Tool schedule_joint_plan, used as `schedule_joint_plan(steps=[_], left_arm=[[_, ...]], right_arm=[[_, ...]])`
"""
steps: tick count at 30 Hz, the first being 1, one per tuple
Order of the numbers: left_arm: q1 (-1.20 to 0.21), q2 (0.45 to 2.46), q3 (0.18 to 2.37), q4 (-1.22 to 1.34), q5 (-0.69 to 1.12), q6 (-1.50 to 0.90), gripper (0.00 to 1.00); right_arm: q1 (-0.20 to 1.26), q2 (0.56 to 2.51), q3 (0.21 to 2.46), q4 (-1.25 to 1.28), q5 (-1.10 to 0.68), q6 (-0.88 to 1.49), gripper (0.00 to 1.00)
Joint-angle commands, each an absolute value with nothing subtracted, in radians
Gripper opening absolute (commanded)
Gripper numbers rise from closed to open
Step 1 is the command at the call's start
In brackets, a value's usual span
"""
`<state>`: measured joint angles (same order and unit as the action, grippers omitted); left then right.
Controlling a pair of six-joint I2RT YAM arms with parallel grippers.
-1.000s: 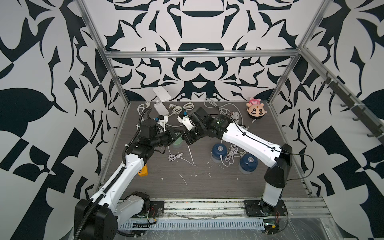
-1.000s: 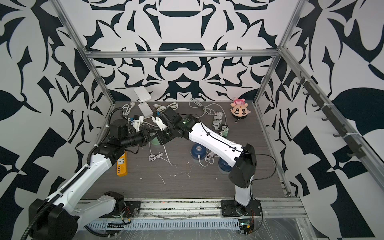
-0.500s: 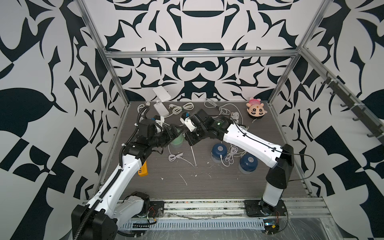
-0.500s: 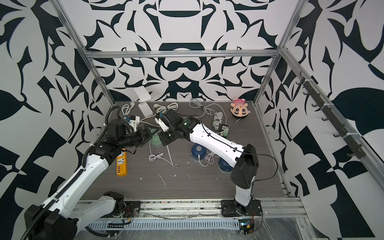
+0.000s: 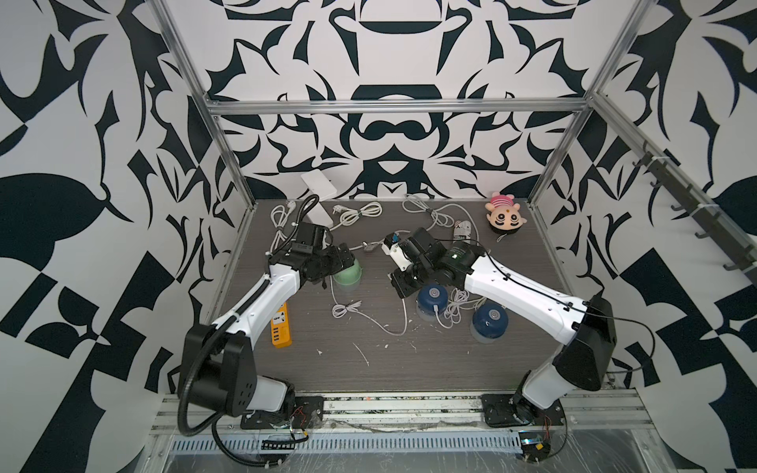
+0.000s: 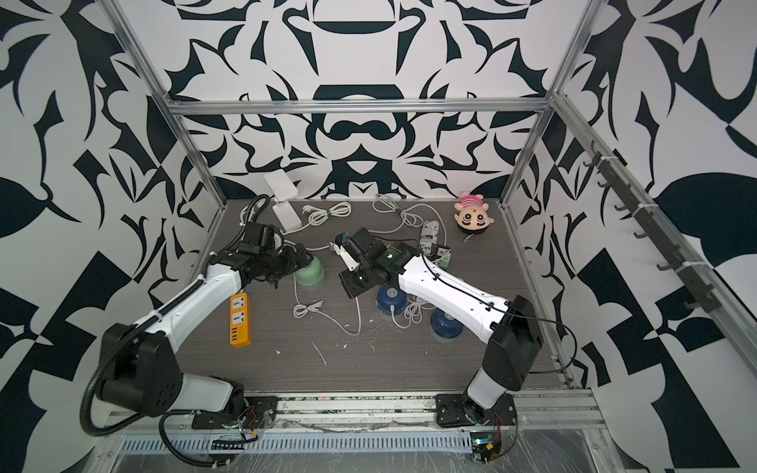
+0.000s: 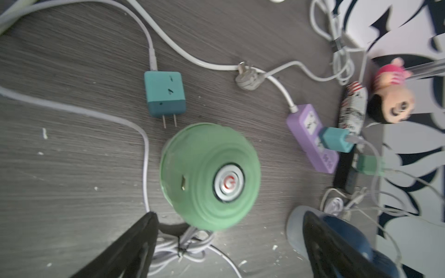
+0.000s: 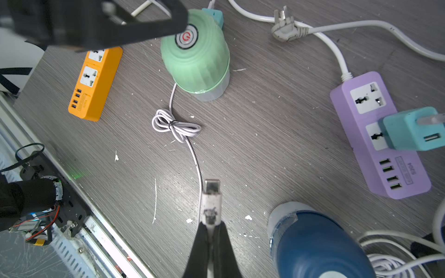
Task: Charge the cordless meat grinders
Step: Move the cordless meat grinder to the center of the board.
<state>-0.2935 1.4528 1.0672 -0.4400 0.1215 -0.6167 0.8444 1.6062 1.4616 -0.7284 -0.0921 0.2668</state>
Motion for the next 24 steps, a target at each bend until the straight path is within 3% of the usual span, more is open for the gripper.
schedule_joint_plan(steps=[1, 12, 24], left_arm=[[-0.287, 1.513, 1.14, -0.469, 0.065, -0.532, 0.96], [-0.284, 1.611, 1.196, -0.458, 0.188, -0.502, 0.96], [-0.34, 1.498, 1.041, -0.347, 0.323, -0.672, 0.96]], right_arm=[[0.847, 1.564, 1.438, -0.683, -0.087, 0.278, 0.0], [0.836, 1.533, 1.391, -0.663, -0.08, 0.278, 0.0], [0.819, 1.533, 1.395, -0.654, -0.086, 0.272, 0.0]])
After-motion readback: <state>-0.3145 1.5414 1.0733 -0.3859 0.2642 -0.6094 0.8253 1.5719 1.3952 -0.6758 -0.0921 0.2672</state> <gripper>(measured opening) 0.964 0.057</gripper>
